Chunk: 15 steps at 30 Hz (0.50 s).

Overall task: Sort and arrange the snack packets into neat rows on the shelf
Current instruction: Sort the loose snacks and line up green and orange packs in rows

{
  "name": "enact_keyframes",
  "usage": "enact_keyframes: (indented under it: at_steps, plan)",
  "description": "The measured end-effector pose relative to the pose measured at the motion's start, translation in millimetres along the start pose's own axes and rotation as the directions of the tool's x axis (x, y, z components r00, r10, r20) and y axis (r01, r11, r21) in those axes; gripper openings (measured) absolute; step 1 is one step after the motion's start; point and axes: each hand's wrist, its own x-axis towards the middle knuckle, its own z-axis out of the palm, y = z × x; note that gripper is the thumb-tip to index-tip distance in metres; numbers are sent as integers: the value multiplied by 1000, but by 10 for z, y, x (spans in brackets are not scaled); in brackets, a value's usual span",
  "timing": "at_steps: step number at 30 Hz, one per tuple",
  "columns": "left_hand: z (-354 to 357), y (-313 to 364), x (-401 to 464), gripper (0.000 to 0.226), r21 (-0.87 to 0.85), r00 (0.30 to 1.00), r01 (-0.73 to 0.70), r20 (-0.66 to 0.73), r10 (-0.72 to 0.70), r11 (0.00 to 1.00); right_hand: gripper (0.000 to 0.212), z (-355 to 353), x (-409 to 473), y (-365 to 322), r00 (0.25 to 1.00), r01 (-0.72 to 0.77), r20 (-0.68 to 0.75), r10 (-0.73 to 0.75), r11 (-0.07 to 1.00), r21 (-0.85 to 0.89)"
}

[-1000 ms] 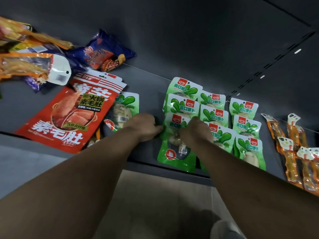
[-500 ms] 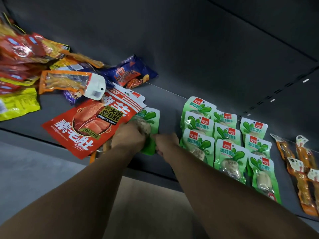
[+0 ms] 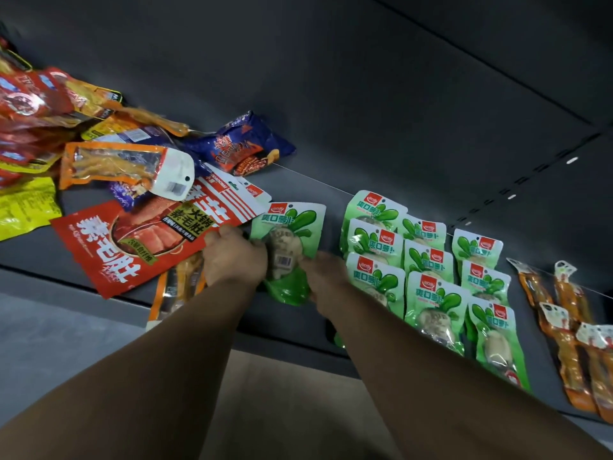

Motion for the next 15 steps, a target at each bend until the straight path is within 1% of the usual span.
enact_keyframes:
  at_steps: [3, 4, 6, 7, 9, 10, 11, 13, 15]
  plan:
    - [121, 99, -37, 47, -101, 998, -56, -29, 53, 993, 24, -262, 58, 33, 998, 51, -43, -49, 998, 39]
    - [135, 152, -62, 49, -169, 999, -32, -5, 32, 985, 21, -330, 75, 53, 998, 59, -41, -56, 996, 65]
    - [168, 230, -108, 50, -319, 994, 82, 98, -53, 944, 11, -414, 68, 70, 997, 67, -41, -63, 993, 100]
    - [175, 251, -128, 47, -397, 982, 148, 168, -86, 906, 15, -431, 55, 69, 997, 65, -47, -60, 990, 122]
    - [163, 259, -150, 30, -527, 943, 262, 319, -97, 809, 36, -466, 70, 73, 998, 53, -43, -47, 987, 152]
    - [139, 253, -179, 18, -548, 917, 304, 391, -83, 779, 42, -487, 57, 63, 998, 54, -35, -49, 989, 135]
    - [124, 233, -193, 10, -537, 901, 306, 429, -58, 786, 44, -519, 56, 60, 998, 61, -36, -57, 992, 115]
    - [120, 170, -170, 6, -460, 905, 223, 425, -7, 860, 44, -585, 87, 64, 996, 89, -34, -86, 992, 90]
    - [111, 132, -144, 9, -414, 920, 135, 390, 42, 900, 39, -634, 123, 76, 994, 101, -39, -98, 992, 75]
